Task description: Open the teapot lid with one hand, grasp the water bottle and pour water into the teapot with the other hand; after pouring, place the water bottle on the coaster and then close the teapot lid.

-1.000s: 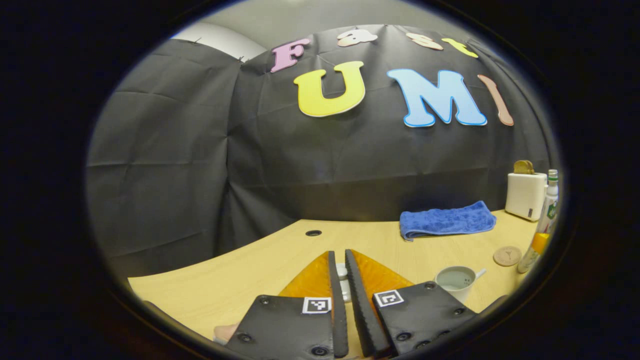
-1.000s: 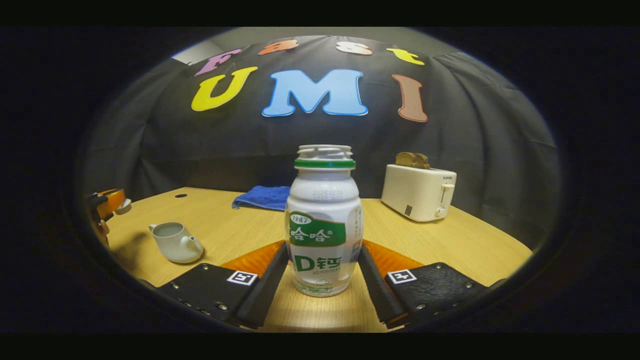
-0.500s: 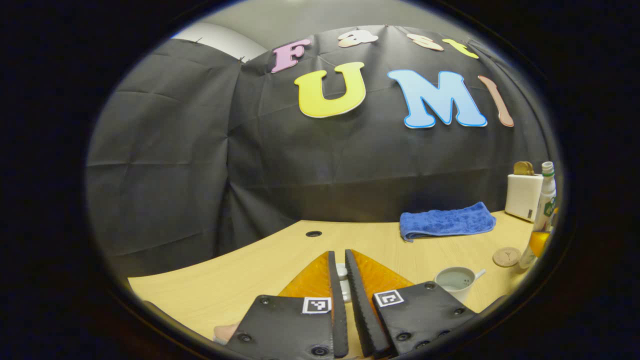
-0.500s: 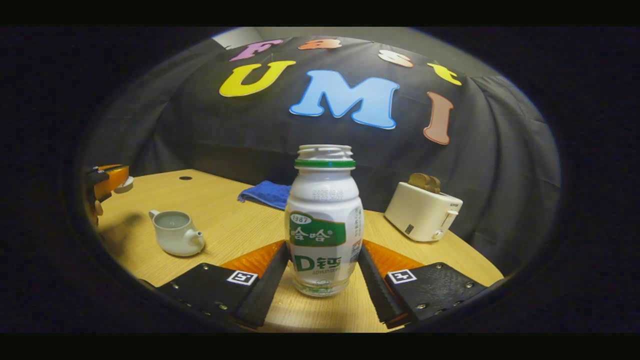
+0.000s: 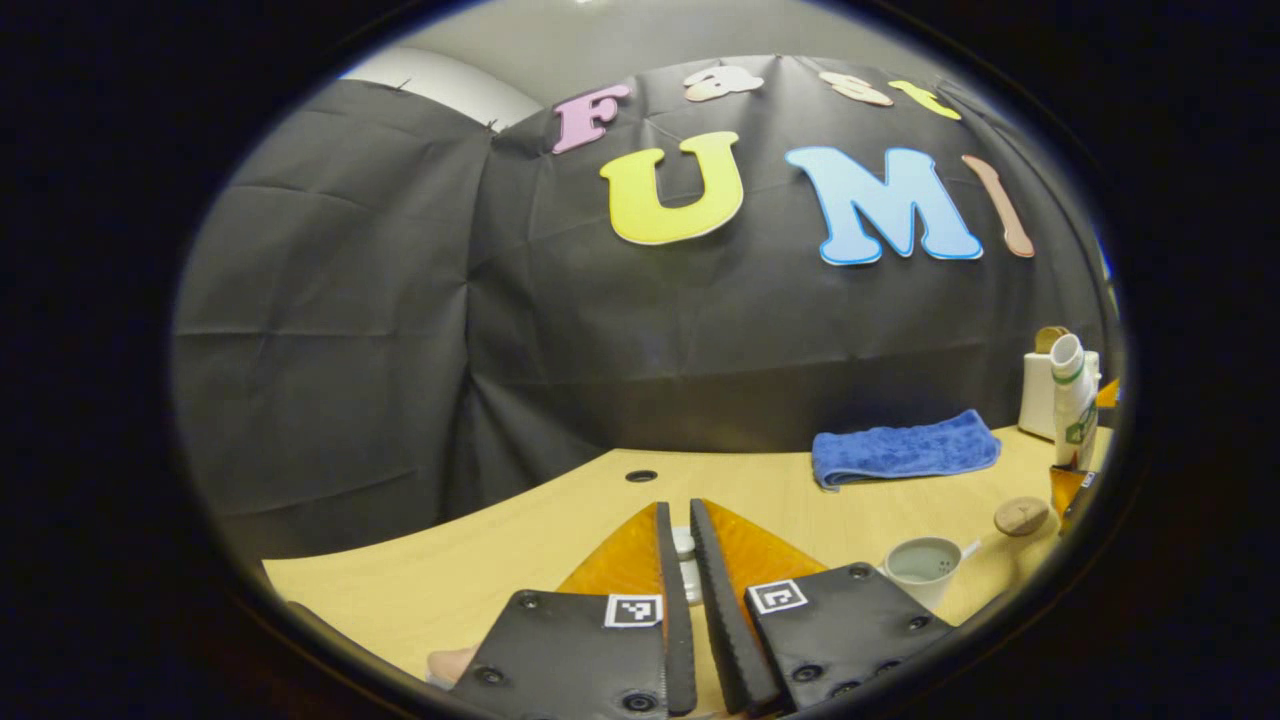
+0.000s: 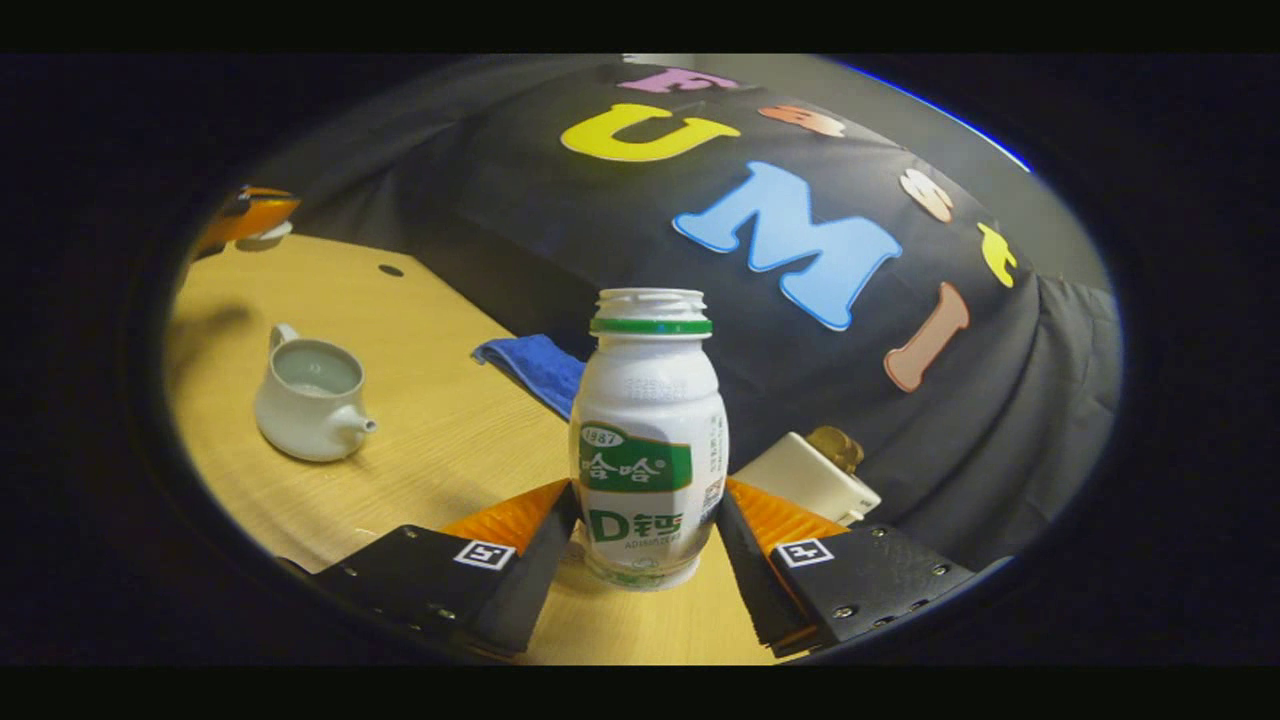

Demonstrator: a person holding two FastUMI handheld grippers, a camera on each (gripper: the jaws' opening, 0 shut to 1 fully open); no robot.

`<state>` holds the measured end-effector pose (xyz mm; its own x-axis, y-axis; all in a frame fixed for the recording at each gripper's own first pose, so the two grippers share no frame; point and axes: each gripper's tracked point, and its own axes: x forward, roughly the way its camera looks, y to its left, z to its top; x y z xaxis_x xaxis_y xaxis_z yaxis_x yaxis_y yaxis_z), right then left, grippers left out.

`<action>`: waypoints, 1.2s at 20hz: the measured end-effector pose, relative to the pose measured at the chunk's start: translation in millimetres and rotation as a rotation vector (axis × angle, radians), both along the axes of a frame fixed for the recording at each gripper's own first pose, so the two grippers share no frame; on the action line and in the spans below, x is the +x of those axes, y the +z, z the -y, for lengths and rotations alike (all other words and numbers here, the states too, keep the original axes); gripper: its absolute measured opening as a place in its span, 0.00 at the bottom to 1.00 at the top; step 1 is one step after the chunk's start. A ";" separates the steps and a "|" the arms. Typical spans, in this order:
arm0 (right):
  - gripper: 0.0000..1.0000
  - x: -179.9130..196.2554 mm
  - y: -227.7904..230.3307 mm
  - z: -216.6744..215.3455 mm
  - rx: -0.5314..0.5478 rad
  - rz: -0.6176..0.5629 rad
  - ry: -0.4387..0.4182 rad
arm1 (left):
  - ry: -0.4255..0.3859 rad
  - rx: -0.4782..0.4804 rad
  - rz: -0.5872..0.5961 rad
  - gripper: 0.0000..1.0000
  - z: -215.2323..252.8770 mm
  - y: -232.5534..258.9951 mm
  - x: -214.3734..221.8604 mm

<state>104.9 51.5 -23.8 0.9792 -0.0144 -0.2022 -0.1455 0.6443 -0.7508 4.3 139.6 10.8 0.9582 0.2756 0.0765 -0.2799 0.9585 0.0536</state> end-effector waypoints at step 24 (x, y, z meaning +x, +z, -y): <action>0.78 11.8 12.5 -60.7 -0.740 0.127 0.256 | 0.040 -0.060 0.028 0.63 -33.9 10.5 -7.2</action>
